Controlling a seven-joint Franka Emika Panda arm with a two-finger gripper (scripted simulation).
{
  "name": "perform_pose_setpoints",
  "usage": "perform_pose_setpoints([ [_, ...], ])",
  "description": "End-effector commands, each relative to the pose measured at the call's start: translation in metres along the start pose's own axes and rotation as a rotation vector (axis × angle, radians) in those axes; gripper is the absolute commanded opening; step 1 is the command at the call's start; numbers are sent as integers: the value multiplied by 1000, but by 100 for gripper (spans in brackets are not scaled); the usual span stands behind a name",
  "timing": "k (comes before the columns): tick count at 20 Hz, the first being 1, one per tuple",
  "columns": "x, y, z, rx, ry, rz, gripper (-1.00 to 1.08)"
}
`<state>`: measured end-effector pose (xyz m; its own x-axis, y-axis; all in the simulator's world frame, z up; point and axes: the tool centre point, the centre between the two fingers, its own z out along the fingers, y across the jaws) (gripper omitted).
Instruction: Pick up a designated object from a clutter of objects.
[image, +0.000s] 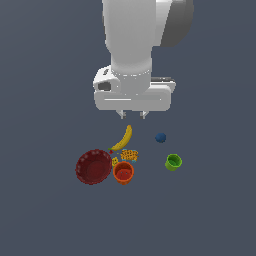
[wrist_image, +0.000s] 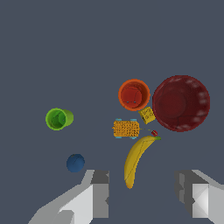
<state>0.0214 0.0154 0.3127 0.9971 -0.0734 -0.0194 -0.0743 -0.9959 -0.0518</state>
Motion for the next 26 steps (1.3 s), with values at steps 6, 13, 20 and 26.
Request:
perform_pose_setpoints([
  [6,30,4,30,72,-75,212,28],
  [13,62,11,70,163,-179,465,28],
  [20,90,20,113,256,-300,715,28],
  [26,110,31,150,338,-419,925,28],
])
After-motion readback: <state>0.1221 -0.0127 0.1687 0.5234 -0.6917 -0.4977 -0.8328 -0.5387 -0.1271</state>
